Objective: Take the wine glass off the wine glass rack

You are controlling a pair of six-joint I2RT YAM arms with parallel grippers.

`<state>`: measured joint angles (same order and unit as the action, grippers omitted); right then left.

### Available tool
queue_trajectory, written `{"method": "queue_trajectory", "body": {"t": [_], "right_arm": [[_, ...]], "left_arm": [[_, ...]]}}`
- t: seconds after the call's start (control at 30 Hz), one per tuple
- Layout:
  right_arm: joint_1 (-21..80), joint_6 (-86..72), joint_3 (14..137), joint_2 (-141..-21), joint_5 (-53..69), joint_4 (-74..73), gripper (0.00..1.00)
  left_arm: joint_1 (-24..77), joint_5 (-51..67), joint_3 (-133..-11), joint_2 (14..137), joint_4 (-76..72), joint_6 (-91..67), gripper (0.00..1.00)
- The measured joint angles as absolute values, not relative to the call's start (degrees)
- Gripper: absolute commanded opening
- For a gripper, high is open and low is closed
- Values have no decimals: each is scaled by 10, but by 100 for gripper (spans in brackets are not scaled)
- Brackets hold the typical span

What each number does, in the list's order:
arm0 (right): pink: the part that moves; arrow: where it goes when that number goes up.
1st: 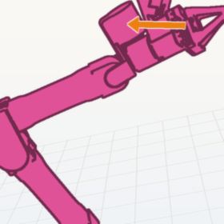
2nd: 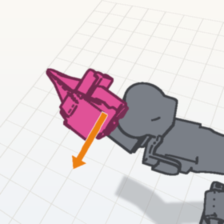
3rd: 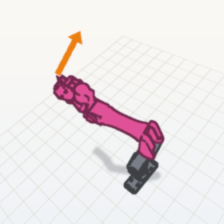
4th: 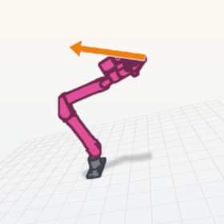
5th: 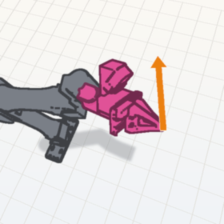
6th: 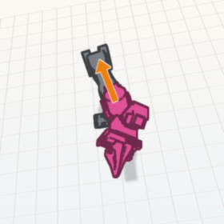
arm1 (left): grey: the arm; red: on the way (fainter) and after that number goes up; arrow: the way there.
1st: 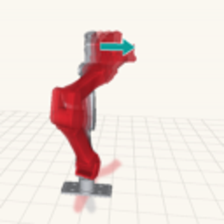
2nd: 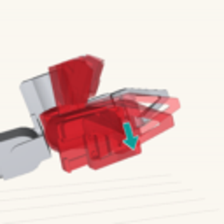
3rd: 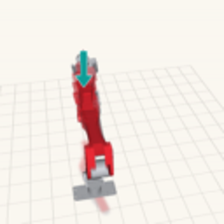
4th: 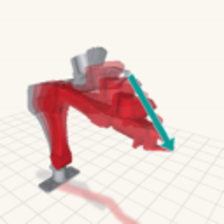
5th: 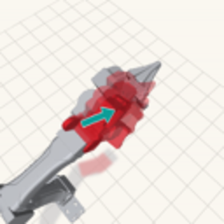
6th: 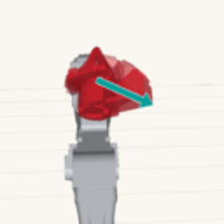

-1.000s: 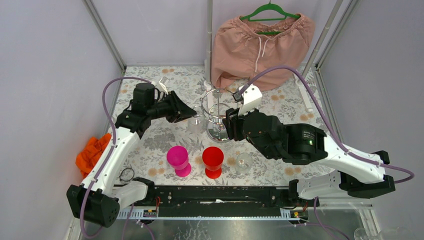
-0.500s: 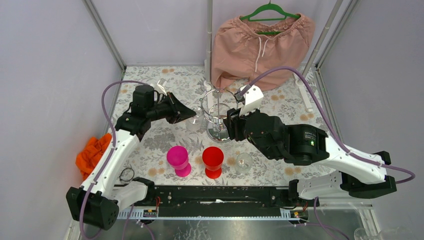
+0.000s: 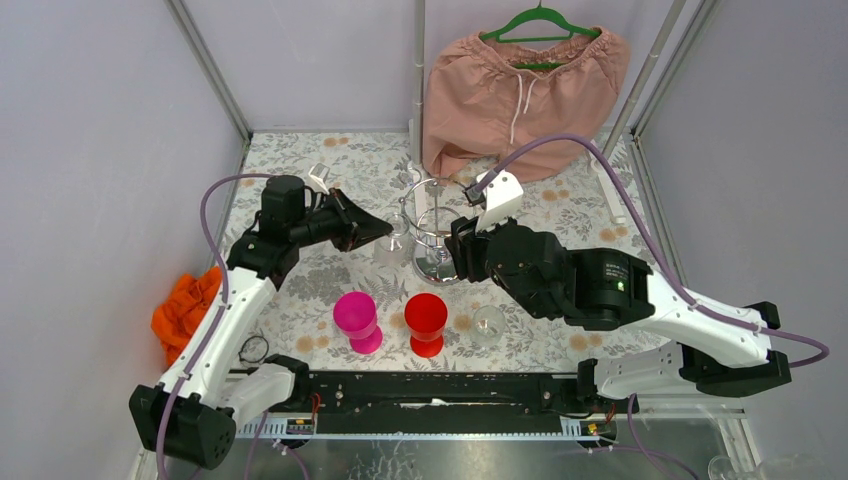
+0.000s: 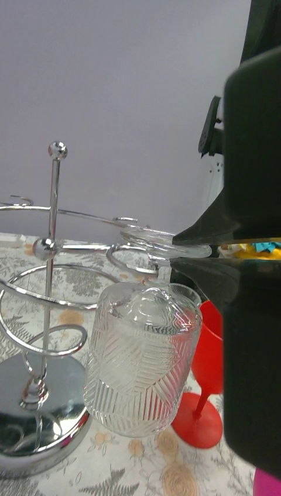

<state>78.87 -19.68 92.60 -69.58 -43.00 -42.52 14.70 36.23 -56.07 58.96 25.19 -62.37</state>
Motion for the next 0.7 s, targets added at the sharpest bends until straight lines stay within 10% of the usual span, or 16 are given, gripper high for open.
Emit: {"method": "queue_trajectory", "body": {"t": [0.7], "right_arm": [[774,-193,920,-703,-421,-412,46]], "left_arm": [[134,381,-550,572,223,-695,0]]}}
